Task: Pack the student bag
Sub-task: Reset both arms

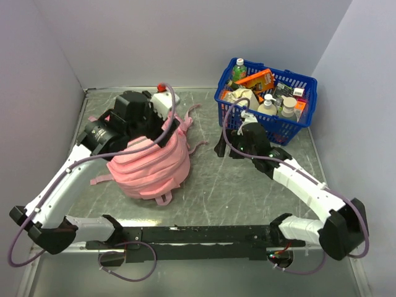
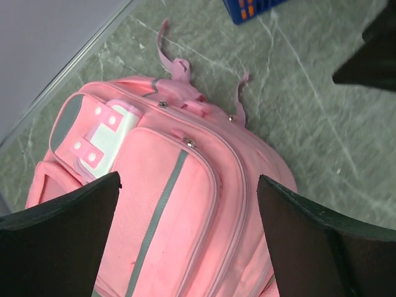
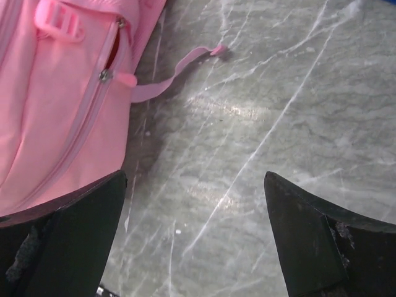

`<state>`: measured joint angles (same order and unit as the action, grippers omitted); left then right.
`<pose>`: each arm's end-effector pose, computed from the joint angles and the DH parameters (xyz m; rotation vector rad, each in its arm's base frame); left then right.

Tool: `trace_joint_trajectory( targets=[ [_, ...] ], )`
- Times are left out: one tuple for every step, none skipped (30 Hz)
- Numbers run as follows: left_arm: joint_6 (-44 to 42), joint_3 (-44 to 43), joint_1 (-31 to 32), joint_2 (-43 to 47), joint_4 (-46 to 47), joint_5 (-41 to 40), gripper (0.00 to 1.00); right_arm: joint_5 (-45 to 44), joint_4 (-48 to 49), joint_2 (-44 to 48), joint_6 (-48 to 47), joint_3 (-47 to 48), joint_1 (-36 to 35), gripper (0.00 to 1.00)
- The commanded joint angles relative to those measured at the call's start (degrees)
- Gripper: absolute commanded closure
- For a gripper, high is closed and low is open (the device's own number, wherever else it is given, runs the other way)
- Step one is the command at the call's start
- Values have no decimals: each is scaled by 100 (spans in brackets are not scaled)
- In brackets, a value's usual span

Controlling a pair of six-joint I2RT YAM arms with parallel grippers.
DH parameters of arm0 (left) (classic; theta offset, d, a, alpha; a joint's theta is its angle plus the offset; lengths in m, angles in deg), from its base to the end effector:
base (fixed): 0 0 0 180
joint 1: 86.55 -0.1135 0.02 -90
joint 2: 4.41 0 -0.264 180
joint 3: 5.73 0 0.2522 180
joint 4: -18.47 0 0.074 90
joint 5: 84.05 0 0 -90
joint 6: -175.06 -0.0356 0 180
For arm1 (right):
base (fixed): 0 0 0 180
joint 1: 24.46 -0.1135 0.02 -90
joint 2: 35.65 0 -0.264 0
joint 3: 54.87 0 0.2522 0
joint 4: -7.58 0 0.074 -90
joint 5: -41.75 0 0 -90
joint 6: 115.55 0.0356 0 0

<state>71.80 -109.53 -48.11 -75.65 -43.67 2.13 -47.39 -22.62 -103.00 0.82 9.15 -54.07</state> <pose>0.1917 -0.1492 0.4451 0.8754 1.8999 -0.1974 0.2271 0.1297 0.2820 -0.0715 2.2125 0.5725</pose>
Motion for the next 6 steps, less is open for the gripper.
trace_joint_trajectory(
  targets=[
    [991, -277, -424, -65, 100, 451, 4, 19, -280, 591, -167, -156, -1, 0],
    [1053, -251, -520, -48, 188, 495, 4, 10, -350, 653, -193, -157, -1, 0],
    [1175, -181, -730, -48, 215, 557, 4, 10, -490, 740, -228, -139, -1, 0],
    [1211, -163, -828, -48, 232, 618, 4, 2, -517, 802, -238, -139, -10, 0],
    [1246, -172, -925, -74, 224, 645, 4, 19, -500, 890, -290, -226, -1, 0],
    [1281, -198, -1169, -91, 215, 689, 4, 2, -474, 1117, -325, -279, -1, 0]
  ],
)
